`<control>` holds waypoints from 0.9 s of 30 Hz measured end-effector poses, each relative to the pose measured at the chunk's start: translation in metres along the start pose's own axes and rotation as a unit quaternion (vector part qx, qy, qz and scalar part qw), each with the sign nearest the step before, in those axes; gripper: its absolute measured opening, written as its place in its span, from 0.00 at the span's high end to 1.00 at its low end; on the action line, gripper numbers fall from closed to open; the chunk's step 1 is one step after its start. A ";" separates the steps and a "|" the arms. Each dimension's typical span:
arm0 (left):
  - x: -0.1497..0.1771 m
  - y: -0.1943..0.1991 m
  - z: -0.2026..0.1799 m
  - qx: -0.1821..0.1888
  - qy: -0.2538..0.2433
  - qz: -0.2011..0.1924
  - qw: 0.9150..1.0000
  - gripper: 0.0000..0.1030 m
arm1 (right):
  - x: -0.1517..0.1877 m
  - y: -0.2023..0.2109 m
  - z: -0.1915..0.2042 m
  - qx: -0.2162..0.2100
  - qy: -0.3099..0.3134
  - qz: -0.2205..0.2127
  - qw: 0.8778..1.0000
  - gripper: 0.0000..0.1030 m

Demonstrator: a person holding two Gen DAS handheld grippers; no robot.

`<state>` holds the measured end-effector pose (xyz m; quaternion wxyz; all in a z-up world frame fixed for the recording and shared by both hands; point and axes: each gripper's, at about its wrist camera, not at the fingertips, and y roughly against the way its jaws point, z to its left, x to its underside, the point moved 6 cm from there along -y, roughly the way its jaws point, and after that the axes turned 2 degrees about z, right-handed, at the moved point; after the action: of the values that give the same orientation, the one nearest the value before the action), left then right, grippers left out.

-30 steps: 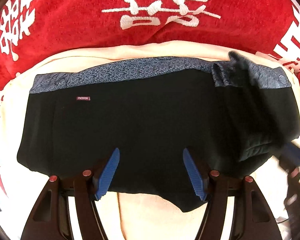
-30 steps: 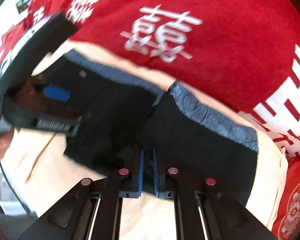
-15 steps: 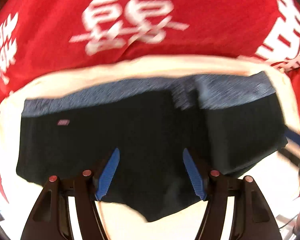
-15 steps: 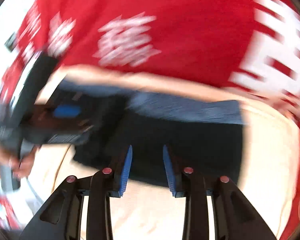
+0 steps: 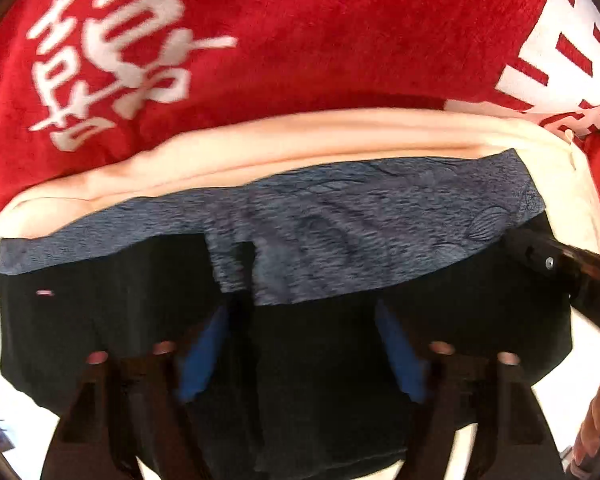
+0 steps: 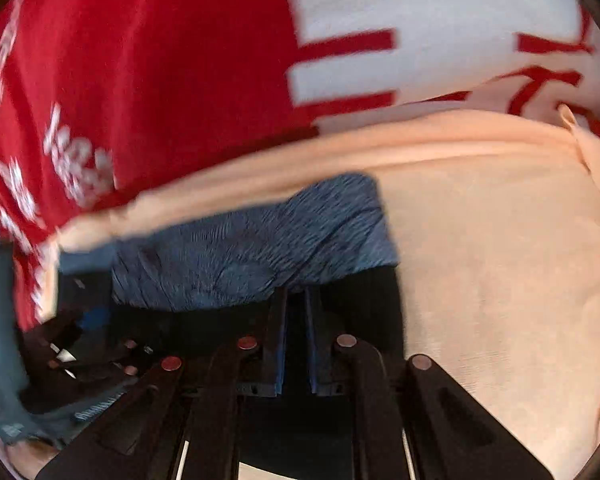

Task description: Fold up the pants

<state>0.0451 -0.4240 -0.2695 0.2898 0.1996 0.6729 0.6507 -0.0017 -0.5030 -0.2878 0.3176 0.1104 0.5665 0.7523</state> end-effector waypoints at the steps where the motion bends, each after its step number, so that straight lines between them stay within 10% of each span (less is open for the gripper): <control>1: 0.002 -0.001 0.002 -0.001 0.000 0.004 1.000 0.14 | 0.003 -0.001 0.005 0.007 0.014 0.000 1.000 0.91; 11: 0.034 0.021 0.045 -0.008 0.031 0.020 0.999 0.14 | 0.039 0.015 0.047 -0.004 0.027 0.033 0.999 0.87; 15: 0.052 0.019 0.071 -0.008 0.053 0.028 0.998 0.00 | 0.047 0.014 0.076 -0.008 0.042 0.037 0.998 0.46; 27: 0.080 -0.019 0.114 0.019 0.096 0.078 0.992 0.00 | 0.045 -0.010 0.106 0.030 0.050 0.055 0.997 0.45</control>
<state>0.0617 -0.2870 -0.2969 0.1684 0.1931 0.6922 0.6747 0.0231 -0.3920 -0.2709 0.2442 0.1132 0.5971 0.7557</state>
